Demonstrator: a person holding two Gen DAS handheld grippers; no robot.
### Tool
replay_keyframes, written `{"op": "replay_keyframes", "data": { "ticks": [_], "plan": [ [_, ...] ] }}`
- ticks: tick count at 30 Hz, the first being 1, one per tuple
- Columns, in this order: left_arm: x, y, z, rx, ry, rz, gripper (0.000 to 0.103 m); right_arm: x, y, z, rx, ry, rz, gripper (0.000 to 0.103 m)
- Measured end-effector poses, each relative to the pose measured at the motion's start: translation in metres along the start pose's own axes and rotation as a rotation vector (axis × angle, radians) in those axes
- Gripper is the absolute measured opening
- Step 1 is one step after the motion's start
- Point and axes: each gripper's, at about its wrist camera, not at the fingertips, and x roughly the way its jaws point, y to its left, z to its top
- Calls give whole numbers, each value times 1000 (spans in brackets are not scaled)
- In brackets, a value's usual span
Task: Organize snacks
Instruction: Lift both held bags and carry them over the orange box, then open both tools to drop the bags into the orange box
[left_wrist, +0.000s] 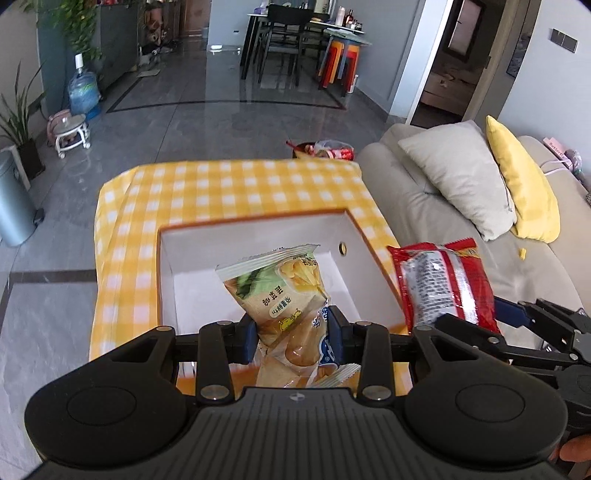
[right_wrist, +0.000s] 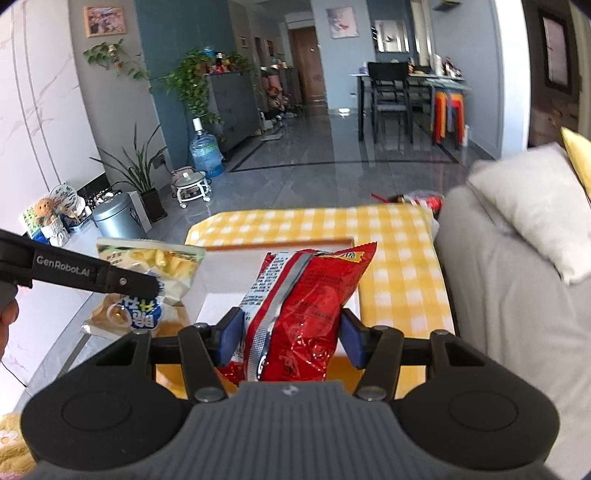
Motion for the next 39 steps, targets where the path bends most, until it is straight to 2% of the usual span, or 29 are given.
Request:
{"op": "replay_keyframes", "data": {
  "ticks": [3,7,15,20,26,34,39],
  "plan": [
    [7,2,13,17,2,2,42,16,1,18,-43,1,11,54],
    [22,10,28,21,23,-1,42,45,-8,37,-59,45,43,54],
    [80,36,45,18,152,5,42,125,-25,55,-103,221,83,54],
    [124,43,40,95,273,70,42,173,-23,46,-120,383,66,54],
    [165,48,25,157,389,123,42,214,-17,25,-163,519,48,54],
    [194,29,21,301,434,176,42,243,-8,9,-219,629,36,53],
    [205,20,19,330,450,193,42,252,-7,4,-223,670,22,53]
  ]
}}
